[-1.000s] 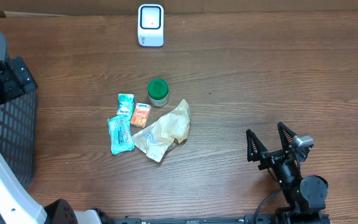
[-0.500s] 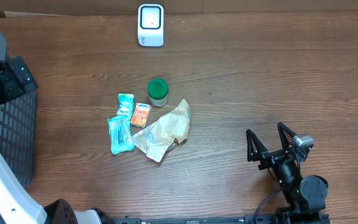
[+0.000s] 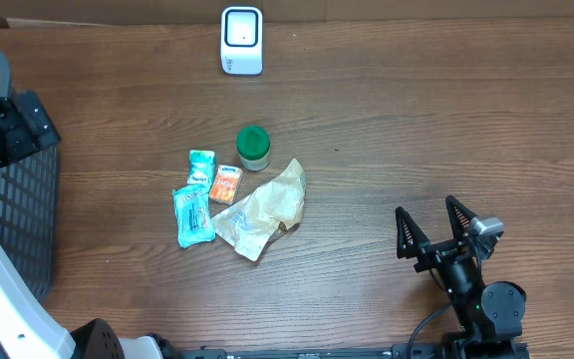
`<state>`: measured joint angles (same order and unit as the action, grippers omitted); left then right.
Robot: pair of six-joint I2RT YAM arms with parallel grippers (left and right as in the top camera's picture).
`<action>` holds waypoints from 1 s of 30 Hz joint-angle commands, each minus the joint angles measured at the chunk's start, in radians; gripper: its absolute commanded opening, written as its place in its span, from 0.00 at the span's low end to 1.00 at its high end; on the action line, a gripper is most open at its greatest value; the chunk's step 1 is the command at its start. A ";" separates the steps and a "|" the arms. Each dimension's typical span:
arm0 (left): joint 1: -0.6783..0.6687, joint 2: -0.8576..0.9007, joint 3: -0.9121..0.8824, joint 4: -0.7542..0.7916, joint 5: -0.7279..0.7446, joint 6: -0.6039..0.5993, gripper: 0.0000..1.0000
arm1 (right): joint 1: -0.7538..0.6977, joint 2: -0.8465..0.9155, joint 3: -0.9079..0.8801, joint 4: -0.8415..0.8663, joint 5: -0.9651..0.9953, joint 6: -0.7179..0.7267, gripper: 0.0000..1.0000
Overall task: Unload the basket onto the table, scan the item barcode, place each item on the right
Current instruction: 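Move the right gripper to the snack bag and grasp it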
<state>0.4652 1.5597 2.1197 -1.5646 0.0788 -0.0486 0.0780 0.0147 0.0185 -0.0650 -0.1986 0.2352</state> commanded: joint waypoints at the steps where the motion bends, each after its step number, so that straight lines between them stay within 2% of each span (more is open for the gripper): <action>1: -0.001 -0.002 0.010 -0.002 0.018 0.016 1.00 | -0.006 -0.011 -0.010 0.001 0.064 0.000 1.00; 5: -0.001 -0.002 0.010 -0.002 0.018 0.016 1.00 | -0.006 -0.011 -0.010 0.021 0.053 0.012 1.00; 8: -0.001 -0.002 0.010 -0.002 0.018 0.016 1.00 | -0.006 -0.007 0.013 0.022 -0.012 0.099 1.00; 13: -0.001 -0.002 0.010 -0.002 0.018 0.016 0.99 | -0.006 0.059 0.137 -0.004 -0.100 0.113 1.00; 19: -0.001 -0.002 0.010 -0.002 0.018 0.016 1.00 | -0.006 0.327 0.425 -0.198 -0.209 0.087 1.00; 27: -0.001 -0.002 0.010 -0.002 0.018 0.016 0.99 | 0.003 0.836 0.829 -0.484 -0.470 0.071 1.00; 30: -0.001 -0.002 0.010 -0.002 0.018 0.016 0.99 | 0.047 1.019 0.945 -0.564 -0.503 0.064 1.00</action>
<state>0.4652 1.5597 2.1197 -1.5673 0.0864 -0.0483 0.0891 0.9039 0.8692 -0.5854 -0.6048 0.3126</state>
